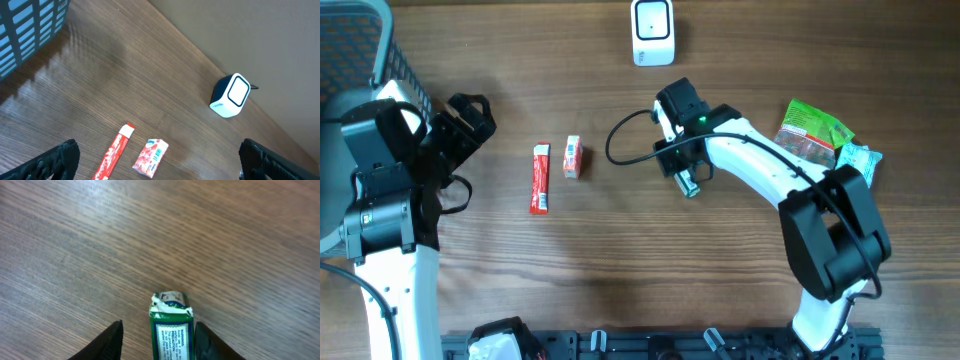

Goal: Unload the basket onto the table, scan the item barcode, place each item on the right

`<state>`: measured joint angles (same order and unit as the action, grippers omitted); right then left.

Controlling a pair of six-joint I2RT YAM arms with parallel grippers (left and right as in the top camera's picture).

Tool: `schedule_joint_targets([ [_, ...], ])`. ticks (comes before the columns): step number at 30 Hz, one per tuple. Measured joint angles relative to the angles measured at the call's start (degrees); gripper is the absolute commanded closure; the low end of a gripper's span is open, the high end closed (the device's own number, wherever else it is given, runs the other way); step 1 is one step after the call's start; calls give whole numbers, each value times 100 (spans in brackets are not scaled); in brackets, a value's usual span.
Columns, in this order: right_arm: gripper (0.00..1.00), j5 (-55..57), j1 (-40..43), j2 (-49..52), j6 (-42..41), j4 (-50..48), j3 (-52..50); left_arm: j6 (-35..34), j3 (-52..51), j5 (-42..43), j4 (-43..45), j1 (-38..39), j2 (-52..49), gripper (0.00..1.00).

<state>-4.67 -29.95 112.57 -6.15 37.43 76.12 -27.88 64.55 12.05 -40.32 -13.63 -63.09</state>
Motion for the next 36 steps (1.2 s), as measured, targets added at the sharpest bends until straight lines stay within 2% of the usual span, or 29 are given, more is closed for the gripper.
schedule_joint_targets([
  [14,56,-254,2,61,-192,131,0,0,0,0,0,0,0,0],
  [17,51,-490,0,61,-389,146,0,0,0,0,0,0,0,0],
  [28,48,-1231,2,63,-1060,155,0,0,0,0,0,0,0,0],
  [31,40,-1335,0,63,-1231,192,-2,0,0,0,0,0,0,0],
  [36,40,-1362,0,63,-1268,365,-2,0,0,0,0,0,0,0],
])
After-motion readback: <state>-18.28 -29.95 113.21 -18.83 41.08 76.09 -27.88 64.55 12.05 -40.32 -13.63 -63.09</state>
